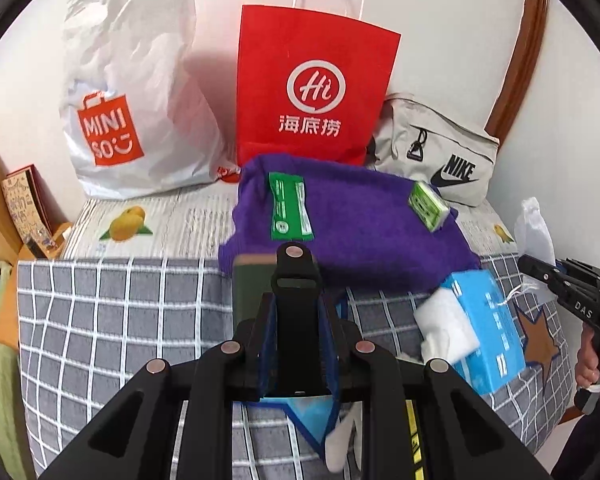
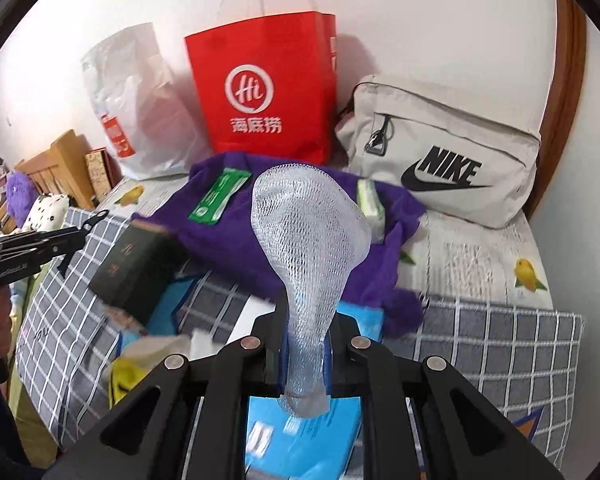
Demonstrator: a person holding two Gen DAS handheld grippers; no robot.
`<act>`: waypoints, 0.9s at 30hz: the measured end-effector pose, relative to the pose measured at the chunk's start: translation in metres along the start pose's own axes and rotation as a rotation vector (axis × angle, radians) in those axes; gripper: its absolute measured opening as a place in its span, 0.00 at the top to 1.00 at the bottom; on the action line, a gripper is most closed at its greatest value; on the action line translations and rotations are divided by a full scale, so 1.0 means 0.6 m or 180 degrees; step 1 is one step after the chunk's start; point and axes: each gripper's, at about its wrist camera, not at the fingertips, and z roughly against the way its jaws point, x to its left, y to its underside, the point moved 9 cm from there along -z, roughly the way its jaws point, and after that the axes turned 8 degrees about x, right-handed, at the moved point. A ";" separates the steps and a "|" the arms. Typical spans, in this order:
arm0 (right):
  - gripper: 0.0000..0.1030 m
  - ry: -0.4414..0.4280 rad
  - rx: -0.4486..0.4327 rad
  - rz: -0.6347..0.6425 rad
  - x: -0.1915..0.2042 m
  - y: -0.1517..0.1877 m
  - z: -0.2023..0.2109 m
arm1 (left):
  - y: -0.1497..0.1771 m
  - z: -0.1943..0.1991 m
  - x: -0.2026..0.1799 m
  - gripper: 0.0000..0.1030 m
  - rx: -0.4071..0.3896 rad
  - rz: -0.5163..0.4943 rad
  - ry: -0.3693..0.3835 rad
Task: Organize soft objects
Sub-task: 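Carry the mesh bag onto the towel and release it while the left grasps the dark green box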
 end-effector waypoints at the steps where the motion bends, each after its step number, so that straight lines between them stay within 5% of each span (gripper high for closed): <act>1: 0.87 0.0008 -0.0004 0.0003 -0.003 -0.007 -0.003 | -0.009 -0.002 0.000 0.80 -0.0006 -0.0007 -0.0004; 14: 0.87 -0.0015 0.0211 -0.0025 -0.044 -0.086 -0.116 | -0.084 -0.075 0.007 0.80 0.0106 -0.0047 -0.0009; 27: 0.87 -0.0054 0.0699 -0.0035 -0.059 -0.074 -0.236 | -0.130 -0.162 -0.003 0.80 0.0301 -0.0129 0.0057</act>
